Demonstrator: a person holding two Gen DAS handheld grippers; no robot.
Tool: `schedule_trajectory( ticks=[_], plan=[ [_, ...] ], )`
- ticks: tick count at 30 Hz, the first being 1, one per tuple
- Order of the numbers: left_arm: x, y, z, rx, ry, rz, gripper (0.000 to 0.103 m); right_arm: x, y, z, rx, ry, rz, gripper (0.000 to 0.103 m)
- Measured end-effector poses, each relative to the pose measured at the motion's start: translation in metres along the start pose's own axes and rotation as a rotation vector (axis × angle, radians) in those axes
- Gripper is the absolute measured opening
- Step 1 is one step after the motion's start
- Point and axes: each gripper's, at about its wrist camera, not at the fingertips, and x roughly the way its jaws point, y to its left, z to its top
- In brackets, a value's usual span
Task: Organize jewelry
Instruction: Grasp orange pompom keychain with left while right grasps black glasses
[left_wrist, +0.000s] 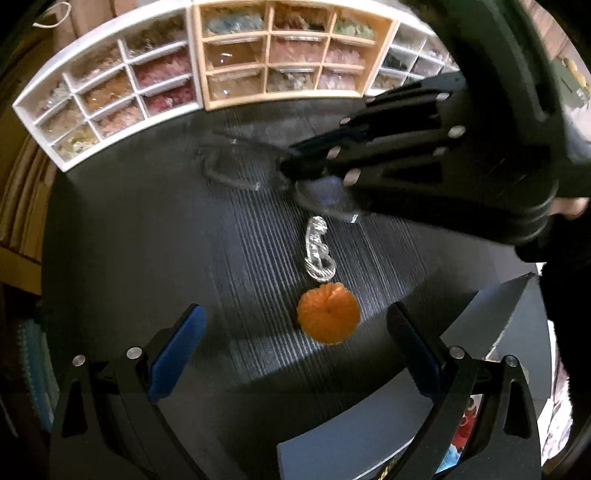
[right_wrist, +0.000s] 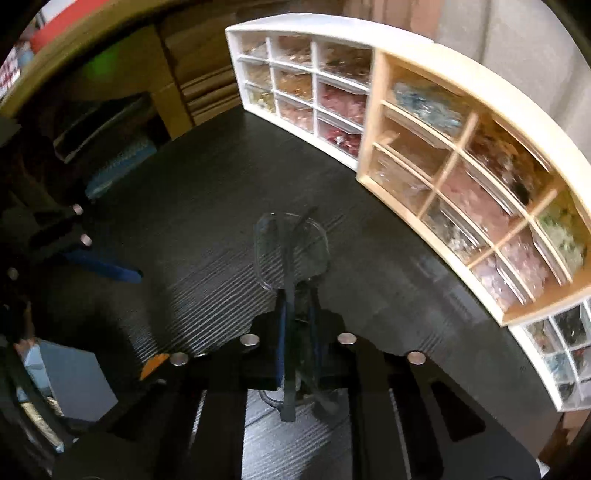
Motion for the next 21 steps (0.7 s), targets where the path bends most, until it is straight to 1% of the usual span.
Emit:
schedule_trajectory(
  ticks=[2, 4, 6, 8, 10, 11, 12, 13, 14, 15, 17, 21],
  plan=[
    [0.0, -0.002, 0.001, 0.006, 0.002, 0.008, 0.095, 0.002, 0.001, -0.002, -0.004, 0.007, -0.011, 0.006],
    [0.002, -0.003, 0.002, 0.01, 0.015, 0.012, 0.095, 0.002, -0.002, -0.004, 0.012, 0.003, 0.007, 0.006],
    [0.007, -0.003, 0.004, 0.019, 0.054, 0.036, 0.094, 0.002, -0.005, -0.004, 0.046, 0.002, 0.0, 0.006],
    [0.013, -0.004, 0.007, 0.024, 0.087, 0.036, 0.09, 0.002, -0.011, -0.004, 0.09, 0.002, -0.001, 0.006],
    [0.018, -0.001, 0.009, 0.006, 0.11, 0.022, 0.085, 0.002, -0.012, -0.004, 0.091, -0.001, -0.007, 0.005],
    [0.018, -0.002, 0.01, 0.015, 0.112, 0.042, 0.079, 0.001, -0.012, -0.004, 0.088, -0.006, -0.009, 0.005],
    [0.019, -0.004, 0.01, 0.033, 0.116, 0.073, 0.07, 0.0, -0.012, -0.004, 0.088, -0.012, -0.011, 0.005],
    [0.019, -0.006, 0.01, 0.049, 0.118, 0.101, 0.064, -0.001, -0.012, -0.004, 0.09, -0.016, -0.015, 0.005],
    [0.018, -0.008, 0.01, 0.064, 0.112, 0.134, 0.051, -0.001, -0.012, -0.005, 0.096, -0.019, -0.021, 0.005],
    [0.016, -0.008, 0.011, 0.061, 0.101, 0.127, 0.032, -0.004, -0.013, -0.006, 0.101, -0.023, -0.023, 0.005],
    [0.014, -0.006, 0.011, 0.049, 0.098, 0.117, 0.032, -0.008, -0.015, -0.008, 0.106, -0.033, -0.028, 0.005],
    [0.012, -0.009, 0.008, 0.061, 0.092, 0.133, 0.031, -0.016, -0.017, -0.01, 0.124, -0.058, -0.04, 0.005]
  ],
)
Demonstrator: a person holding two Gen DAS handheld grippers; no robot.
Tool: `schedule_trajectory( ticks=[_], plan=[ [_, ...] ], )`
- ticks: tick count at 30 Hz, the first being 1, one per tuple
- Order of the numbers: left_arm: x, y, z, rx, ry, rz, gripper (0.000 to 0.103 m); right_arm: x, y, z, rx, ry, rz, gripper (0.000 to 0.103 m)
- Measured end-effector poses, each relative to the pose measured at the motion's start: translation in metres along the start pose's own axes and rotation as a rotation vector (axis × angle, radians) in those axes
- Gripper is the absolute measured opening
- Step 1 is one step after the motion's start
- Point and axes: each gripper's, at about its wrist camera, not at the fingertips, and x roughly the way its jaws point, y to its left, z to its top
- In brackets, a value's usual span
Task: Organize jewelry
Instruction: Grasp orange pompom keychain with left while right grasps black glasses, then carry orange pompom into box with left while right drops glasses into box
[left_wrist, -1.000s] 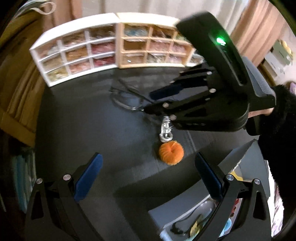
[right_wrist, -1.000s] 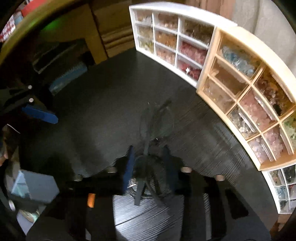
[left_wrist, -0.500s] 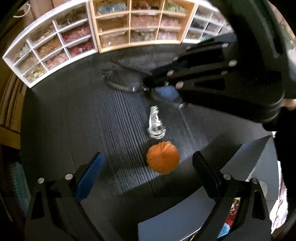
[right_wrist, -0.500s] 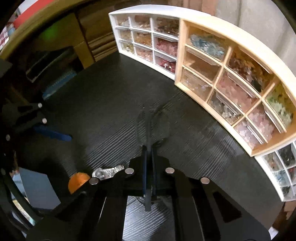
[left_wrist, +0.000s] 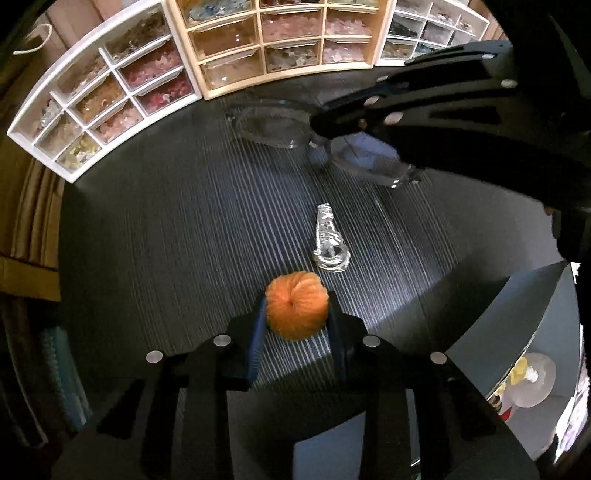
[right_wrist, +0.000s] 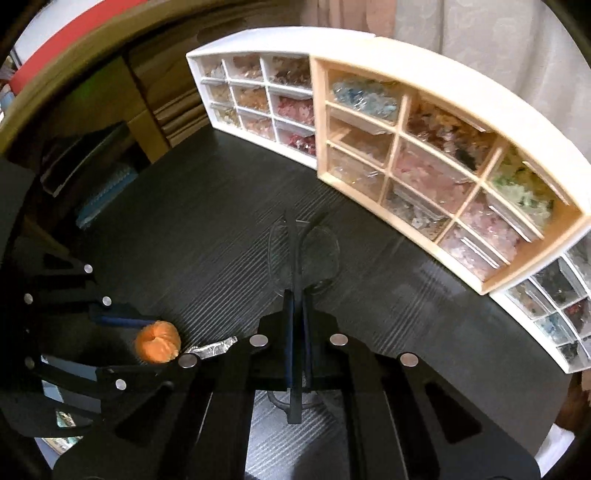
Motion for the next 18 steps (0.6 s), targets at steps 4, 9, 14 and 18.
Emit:
schedule_trajectory(
  ticks=[4, 9, 14, 18],
  plan=[
    [-0.003, -0.002, -0.002, -0.021, -0.007, -0.012, 0.031, -0.015, -0.003, -0.005, 0.004, -0.029, -0.01, 0.005],
    [-0.023, 0.002, -0.007, -0.041, -0.044, -0.022, 0.031, -0.036, 0.006, -0.013, 0.001, -0.109, -0.041, 0.005],
    [-0.054, 0.004, -0.014, -0.048, -0.099, -0.006, 0.031, -0.055, 0.012, -0.022, 0.004, -0.153, -0.049, 0.005],
    [-0.079, -0.006, -0.028, -0.032, -0.151, 0.007, 0.031, -0.075, 0.02, -0.027, 0.0, -0.19, -0.053, 0.005]
  ],
)
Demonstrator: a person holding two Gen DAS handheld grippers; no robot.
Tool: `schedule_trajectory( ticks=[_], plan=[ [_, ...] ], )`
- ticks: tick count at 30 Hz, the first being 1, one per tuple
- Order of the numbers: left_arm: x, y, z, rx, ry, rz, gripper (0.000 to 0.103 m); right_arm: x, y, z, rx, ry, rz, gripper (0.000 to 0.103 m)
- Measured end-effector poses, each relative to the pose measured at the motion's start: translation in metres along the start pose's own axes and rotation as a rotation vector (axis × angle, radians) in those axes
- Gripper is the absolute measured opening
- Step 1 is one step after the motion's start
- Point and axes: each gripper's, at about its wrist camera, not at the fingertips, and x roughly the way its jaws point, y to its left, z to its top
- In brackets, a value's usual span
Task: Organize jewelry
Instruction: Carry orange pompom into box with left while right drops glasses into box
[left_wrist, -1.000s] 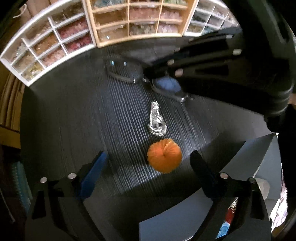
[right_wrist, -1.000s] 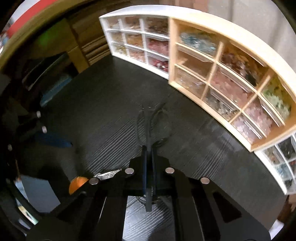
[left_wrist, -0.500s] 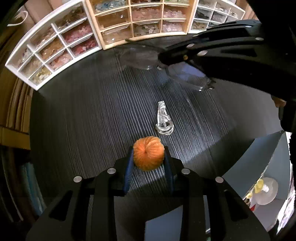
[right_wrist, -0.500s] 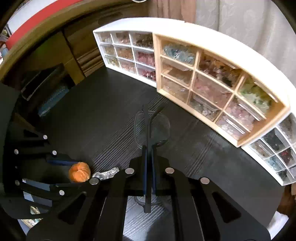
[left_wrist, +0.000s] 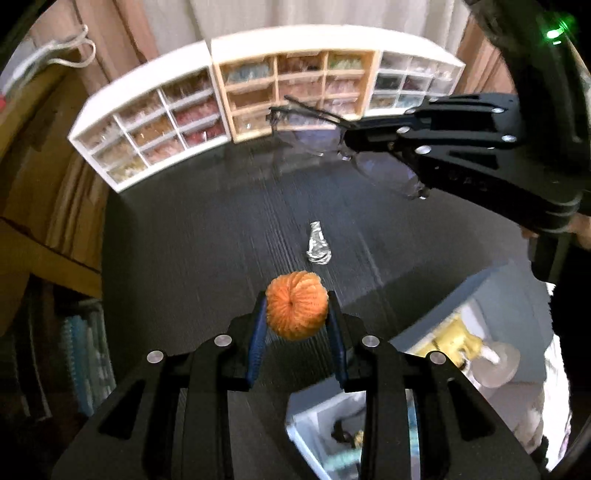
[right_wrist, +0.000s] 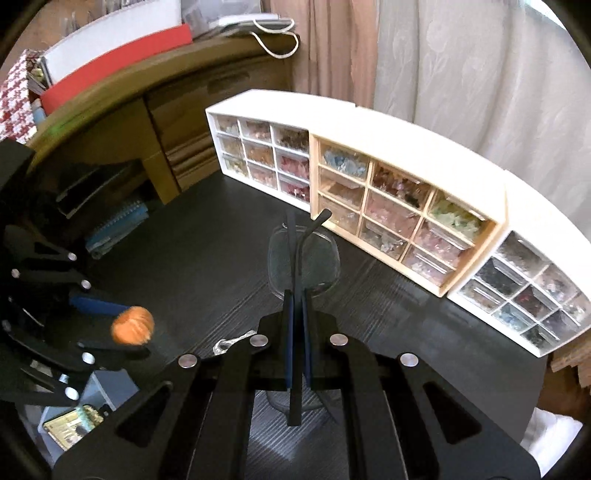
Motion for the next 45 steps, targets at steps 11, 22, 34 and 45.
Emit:
schedule_trajectory(
  ticks=[11, 22, 34, 45],
  plan=[
    [-0.057, -0.028, -0.049, 0.019, -0.109, 0.016, 0.031, -0.059, 0.02, -0.007, -0.038, -0.09, 0.028, 0.005],
    [-0.037, -0.051, -0.105, 0.003, -0.054, -0.058, 0.031, -0.111, 0.054, -0.049, -0.101, -0.116, 0.075, 0.005],
    [-0.033, -0.063, -0.136, -0.006, -0.035, -0.093, 0.031, -0.125, 0.072, -0.122, -0.052, -0.053, 0.157, 0.006],
    [-0.037, -0.064, -0.136, -0.009, -0.037, -0.093, 0.031, -0.109, 0.075, -0.159, 0.036, 0.007, 0.212, 0.006]
  ],
)
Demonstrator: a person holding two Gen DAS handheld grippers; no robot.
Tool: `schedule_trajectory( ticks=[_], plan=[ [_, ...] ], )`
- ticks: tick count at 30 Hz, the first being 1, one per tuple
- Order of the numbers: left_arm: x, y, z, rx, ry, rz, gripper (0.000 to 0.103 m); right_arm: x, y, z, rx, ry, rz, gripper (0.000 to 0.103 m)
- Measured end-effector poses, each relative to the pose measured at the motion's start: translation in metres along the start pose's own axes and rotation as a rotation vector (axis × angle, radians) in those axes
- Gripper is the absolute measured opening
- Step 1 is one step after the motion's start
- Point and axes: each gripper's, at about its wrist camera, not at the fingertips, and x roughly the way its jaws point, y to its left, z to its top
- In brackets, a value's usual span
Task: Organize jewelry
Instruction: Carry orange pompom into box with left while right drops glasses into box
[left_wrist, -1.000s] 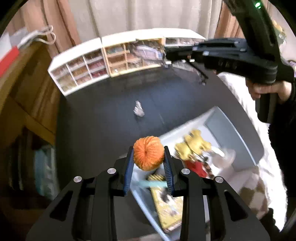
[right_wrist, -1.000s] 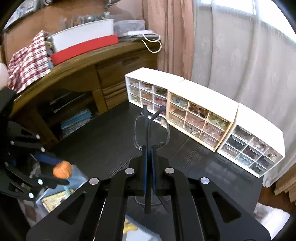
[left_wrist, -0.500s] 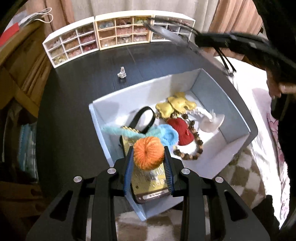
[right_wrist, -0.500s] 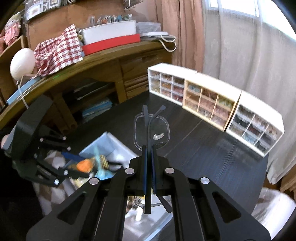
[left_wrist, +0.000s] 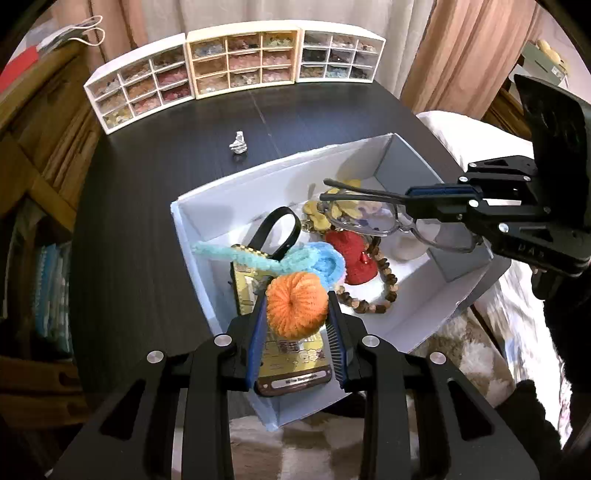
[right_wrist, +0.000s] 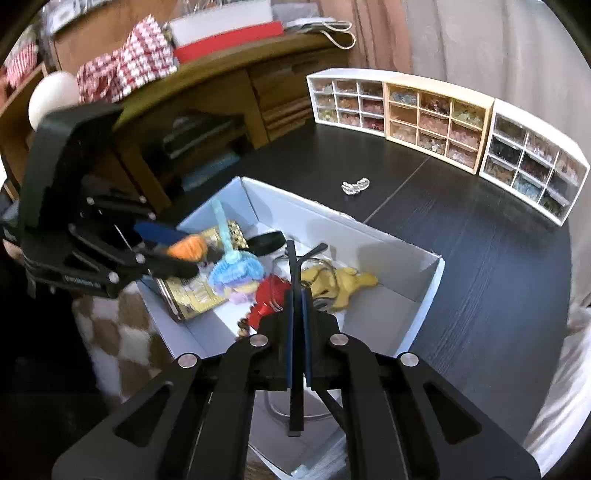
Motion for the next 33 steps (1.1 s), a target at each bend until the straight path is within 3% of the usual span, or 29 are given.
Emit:
schedule_trajectory(
  ticks=[8, 12, 14, 16, 17, 19, 21, 23, 27, 33],
  plan=[
    [0.005, -0.007, 0.004, 0.009, 0.008, 0.0, 0.031, 0.011, -0.009, -0.002, 0.063, 0.04, 0.065, 0.011],
    [0.005, -0.005, 0.007, 0.004, -0.009, -0.007, 0.031, 0.016, -0.01, -0.005, 0.075, 0.04, 0.039, 0.016],
    [0.003, -0.004, 0.007, 0.005, -0.023, -0.006, 0.032, 0.012, -0.005, -0.002, 0.069, 0.011, 0.002, 0.025],
    [0.002, -0.001, 0.01, -0.004, -0.033, -0.002, 0.033, 0.002, 0.002, 0.002, 0.043, -0.04, -0.066, 0.061],
    [0.002, 0.001, 0.011, -0.011, -0.041, 0.001, 0.033, -0.001, 0.003, 0.003, 0.039, -0.059, -0.07, 0.063],
    [0.003, 0.002, 0.013, -0.027, -0.037, 0.023, 0.047, -0.01, 0.005, 0.006, 0.04, -0.095, -0.065, 0.065],
    [0.002, -0.001, 0.015, -0.035, -0.049, 0.015, 0.082, -0.018, 0.006, 0.008, 0.041, -0.117, -0.09, 0.071],
    [0.002, -0.007, 0.016, -0.018, -0.057, -0.004, 0.092, -0.025, 0.006, 0.009, 0.039, -0.133, -0.121, 0.075],
    [0.0, -0.019, 0.016, 0.024, -0.061, 0.018, 0.096, -0.041, 0.001, 0.01, 0.063, -0.183, -0.18, 0.094],
    [-0.026, -0.004, 0.018, -0.022, -0.15, 0.104, 0.099, -0.057, -0.014, 0.01, 0.123, -0.233, -0.207, 0.096]
  ],
)
